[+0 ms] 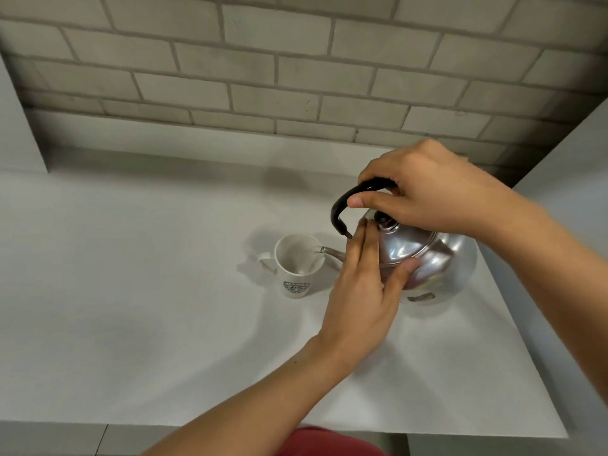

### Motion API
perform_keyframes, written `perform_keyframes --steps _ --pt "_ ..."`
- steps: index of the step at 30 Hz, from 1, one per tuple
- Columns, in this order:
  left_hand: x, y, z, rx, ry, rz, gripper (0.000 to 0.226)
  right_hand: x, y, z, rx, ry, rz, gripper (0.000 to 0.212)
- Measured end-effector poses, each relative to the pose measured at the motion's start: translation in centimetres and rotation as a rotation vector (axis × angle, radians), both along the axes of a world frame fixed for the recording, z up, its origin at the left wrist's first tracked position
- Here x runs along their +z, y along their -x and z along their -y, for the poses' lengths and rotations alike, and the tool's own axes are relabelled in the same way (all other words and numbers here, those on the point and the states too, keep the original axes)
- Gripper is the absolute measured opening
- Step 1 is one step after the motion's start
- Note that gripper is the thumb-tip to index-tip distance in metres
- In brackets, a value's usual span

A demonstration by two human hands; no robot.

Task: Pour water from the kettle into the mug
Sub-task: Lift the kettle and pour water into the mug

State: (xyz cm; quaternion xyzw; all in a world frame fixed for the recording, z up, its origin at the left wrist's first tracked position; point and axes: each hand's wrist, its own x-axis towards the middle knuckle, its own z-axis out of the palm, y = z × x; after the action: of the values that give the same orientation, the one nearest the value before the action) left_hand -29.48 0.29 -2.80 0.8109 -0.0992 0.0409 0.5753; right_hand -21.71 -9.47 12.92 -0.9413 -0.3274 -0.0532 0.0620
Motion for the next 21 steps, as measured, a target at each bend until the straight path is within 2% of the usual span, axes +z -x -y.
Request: perform_keyframes --steps 5,21 --pt "0.4 -0.1 0.3 0.014 0.103 0.025 0.080 1.0 -0.1 -1.1 -0.008 0.082 -0.006 0.048" --pt "1.8 0.1 1.0 0.026 0.185 0.074 0.075 3.3 0.8 -2.2 -0.041 0.191 -0.006 0.044"
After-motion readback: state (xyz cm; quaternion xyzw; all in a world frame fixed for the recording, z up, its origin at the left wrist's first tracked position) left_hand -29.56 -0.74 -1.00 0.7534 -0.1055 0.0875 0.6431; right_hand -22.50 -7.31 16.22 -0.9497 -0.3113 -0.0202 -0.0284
